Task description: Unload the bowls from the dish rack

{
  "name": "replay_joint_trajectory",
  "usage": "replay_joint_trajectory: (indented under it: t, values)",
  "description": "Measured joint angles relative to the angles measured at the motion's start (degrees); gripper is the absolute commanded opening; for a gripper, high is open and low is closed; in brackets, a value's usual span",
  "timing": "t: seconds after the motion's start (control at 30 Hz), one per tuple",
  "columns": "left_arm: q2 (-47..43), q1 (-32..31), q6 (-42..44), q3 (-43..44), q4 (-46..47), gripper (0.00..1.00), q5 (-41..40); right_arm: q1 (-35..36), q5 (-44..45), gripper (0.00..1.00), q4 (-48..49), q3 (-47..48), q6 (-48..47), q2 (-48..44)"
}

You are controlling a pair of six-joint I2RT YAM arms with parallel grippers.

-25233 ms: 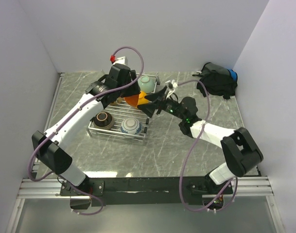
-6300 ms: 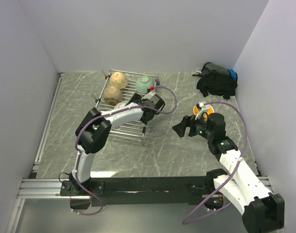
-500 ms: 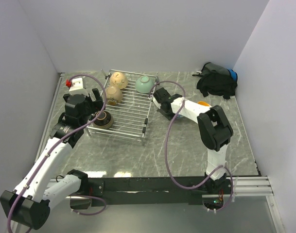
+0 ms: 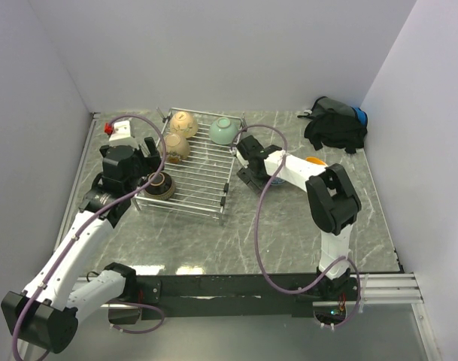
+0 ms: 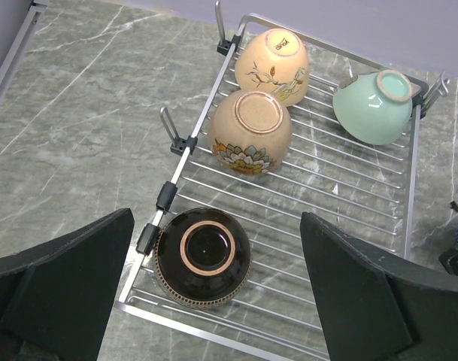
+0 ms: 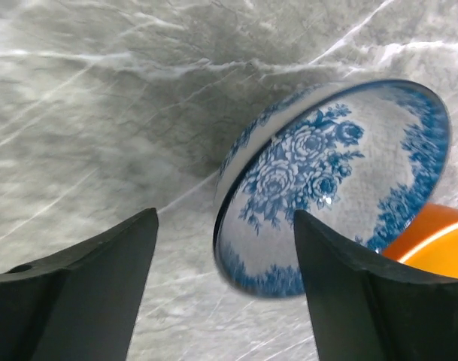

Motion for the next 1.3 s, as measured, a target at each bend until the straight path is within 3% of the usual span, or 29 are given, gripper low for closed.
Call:
replay_joint_trajectory:
  t: [0.4,0.63,1.03,1.3]
  values:
    - [1.0,0.0,0.4,0.0,0.0,0.99,0.0,1.1,-3.3,0.91,2.1,-5.3,4.4,-22.3]
    - [5.4,0.0,0.4,0.1,-0.6,0.99,0.5,1.1,-3.9,0.97,7.3,-16.4,8.4,-36.0]
    - [14.1,-2.9,-3.2,7.8,-13.7,0.99,-0.4,1.1,-7.7,1.00,24.3,-39.2,17.6,-55.8]
    - [18.4,-3.3,-9.3,7.2,-17.7,0.99,-1.1,1.1,-12.8,1.00,32.2,-46.3,19.3,-60.5]
